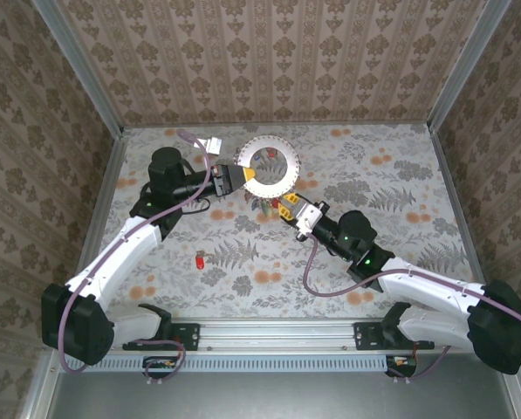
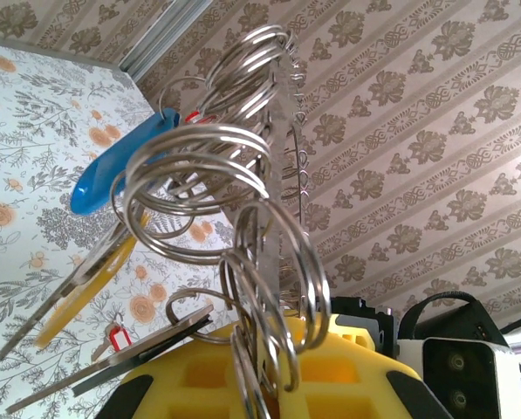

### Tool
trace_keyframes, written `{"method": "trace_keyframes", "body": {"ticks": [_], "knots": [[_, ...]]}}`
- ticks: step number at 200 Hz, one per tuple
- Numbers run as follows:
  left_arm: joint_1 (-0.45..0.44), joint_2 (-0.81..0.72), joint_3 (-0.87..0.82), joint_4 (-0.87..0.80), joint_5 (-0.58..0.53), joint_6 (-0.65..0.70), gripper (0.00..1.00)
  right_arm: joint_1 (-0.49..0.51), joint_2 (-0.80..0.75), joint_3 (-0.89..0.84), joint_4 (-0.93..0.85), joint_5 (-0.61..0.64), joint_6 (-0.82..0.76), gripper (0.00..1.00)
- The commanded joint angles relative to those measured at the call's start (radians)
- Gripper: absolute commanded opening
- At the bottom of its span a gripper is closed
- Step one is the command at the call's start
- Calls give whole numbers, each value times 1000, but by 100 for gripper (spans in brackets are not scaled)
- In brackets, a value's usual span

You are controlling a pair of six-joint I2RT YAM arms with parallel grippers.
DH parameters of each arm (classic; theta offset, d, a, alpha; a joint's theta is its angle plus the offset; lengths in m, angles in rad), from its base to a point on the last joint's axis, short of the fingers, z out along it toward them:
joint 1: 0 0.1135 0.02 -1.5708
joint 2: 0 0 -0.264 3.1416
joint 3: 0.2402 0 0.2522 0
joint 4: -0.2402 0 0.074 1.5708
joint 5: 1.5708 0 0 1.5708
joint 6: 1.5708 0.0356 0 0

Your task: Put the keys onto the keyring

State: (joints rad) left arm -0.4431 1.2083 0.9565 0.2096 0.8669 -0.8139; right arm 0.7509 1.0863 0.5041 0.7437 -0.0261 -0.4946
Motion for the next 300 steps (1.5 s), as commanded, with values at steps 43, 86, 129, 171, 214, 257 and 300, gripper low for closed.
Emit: {"method": "trace_keyframes", "body": {"ticks": [43,86,129,171,214,257,300], "knots": [[-7,-41,39,18,91,18,0,-7,-63,38,-93,-12,-9,30],[-7,-42,40,15,93,19,0,-7,-65,39,-80,12,-11,24],[-7,-44,40,10,93,22,0,-6,-57,40,-60,31,-10,22],[-36,-43,42,10,90,21,0,-7,-49,45,-40,61,4,19],[-45,-44,42,10,87,22,0,-4,-22,56,0,56,33,19],[-49,-48,43,6,80,21,0,-1,7,57,47,149,36,15],[-52,-48,44,5,77,21,0,1,12,57,57,180,50,18]]}}
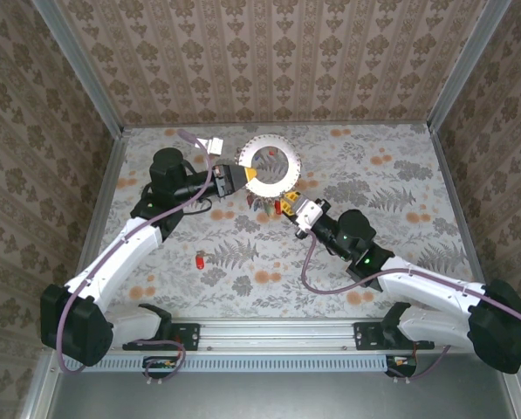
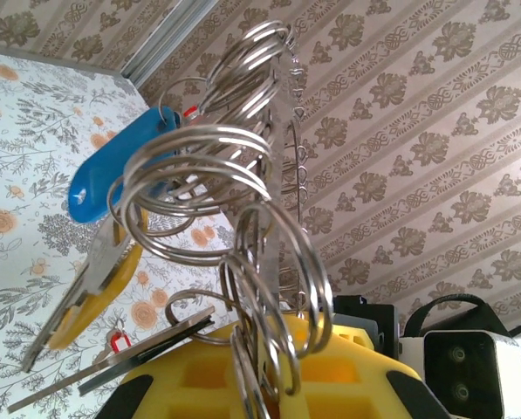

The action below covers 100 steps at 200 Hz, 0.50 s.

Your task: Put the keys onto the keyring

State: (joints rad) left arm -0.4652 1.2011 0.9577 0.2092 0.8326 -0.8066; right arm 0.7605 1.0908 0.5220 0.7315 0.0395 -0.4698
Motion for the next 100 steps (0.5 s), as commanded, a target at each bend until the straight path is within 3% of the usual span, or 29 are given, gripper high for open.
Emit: {"method": "trace_keyframes", "body": {"ticks": [1,100], "knots": [[-30,-41,44,5,111,14,0,-9,7,39,69,115,26,18],[-35,-41,47,6,107,15,0,-6,33,65,81,181,102,23]]}}
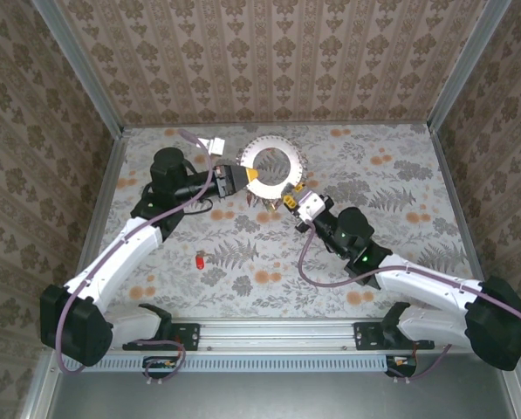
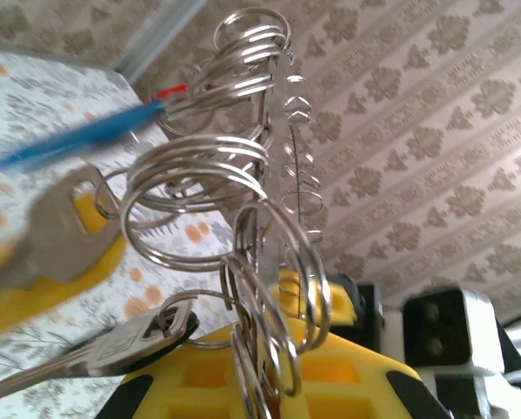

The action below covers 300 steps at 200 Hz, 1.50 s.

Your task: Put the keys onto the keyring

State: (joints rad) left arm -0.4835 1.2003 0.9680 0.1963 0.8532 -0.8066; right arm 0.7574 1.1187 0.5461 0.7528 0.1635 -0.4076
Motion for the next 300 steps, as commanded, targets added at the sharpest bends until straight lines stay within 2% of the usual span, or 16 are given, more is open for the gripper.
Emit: {"method": "trace_keyframes", "body": {"ticks": [1,53,64,77,109,151,170,226,300], "knots": [[-17,-41,37,18,86,15,0,-4,6,41,60,57,40,23],[-15,-47,31,13,72,22,0,3,-1,33,42,-8,19,19],[-14,-53,31,8,54,25,0,2,-14,19,20,-27,8,14],[-6,-61,26,2,25,27,0,2,-41,-4,-23,-75,-16,13],[17,-76,7,29,-4,5,0,2,-120,-53,-164,-180,-55,18],[20,-76,6,30,16,0,0,-1,-201,-107,-194,-174,-43,24],[20,-74,7,30,19,0,0,0,-227,-111,-191,-191,-40,24],[20,-74,10,24,22,1,0,0,-240,-82,-133,-263,-26,13],[21,-77,8,20,21,0,0,3,-183,-26,-54,-298,-20,13]]}}
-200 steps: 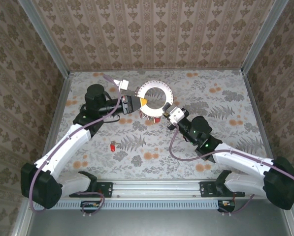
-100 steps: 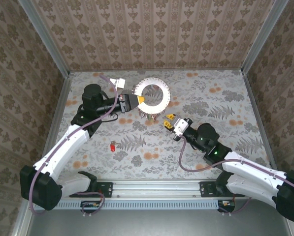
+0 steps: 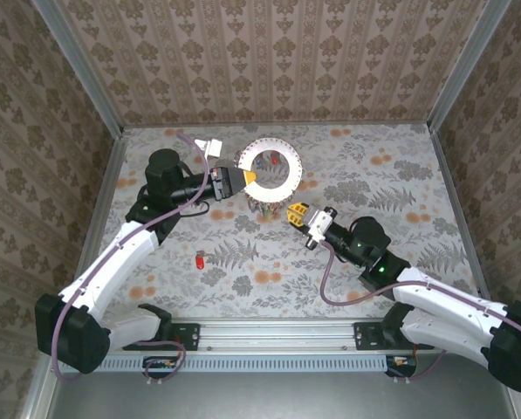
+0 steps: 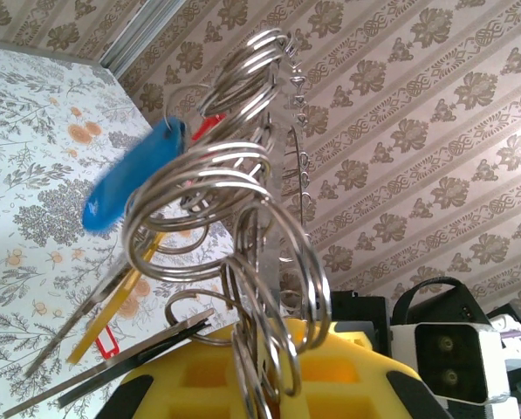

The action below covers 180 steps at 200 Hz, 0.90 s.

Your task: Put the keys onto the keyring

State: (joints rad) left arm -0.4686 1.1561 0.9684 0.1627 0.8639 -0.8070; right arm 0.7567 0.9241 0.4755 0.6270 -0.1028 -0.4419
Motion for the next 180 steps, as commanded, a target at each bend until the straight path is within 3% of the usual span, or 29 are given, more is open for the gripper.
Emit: {"method": "trace_keyframes", "body": {"ticks": [1,180], "knots": [[7,-33,6,54,11,0,0,5,12,44,73,-30,14,13],[5,-41,4,52,9,-1,0,13,97,72,111,106,18,23]]}}
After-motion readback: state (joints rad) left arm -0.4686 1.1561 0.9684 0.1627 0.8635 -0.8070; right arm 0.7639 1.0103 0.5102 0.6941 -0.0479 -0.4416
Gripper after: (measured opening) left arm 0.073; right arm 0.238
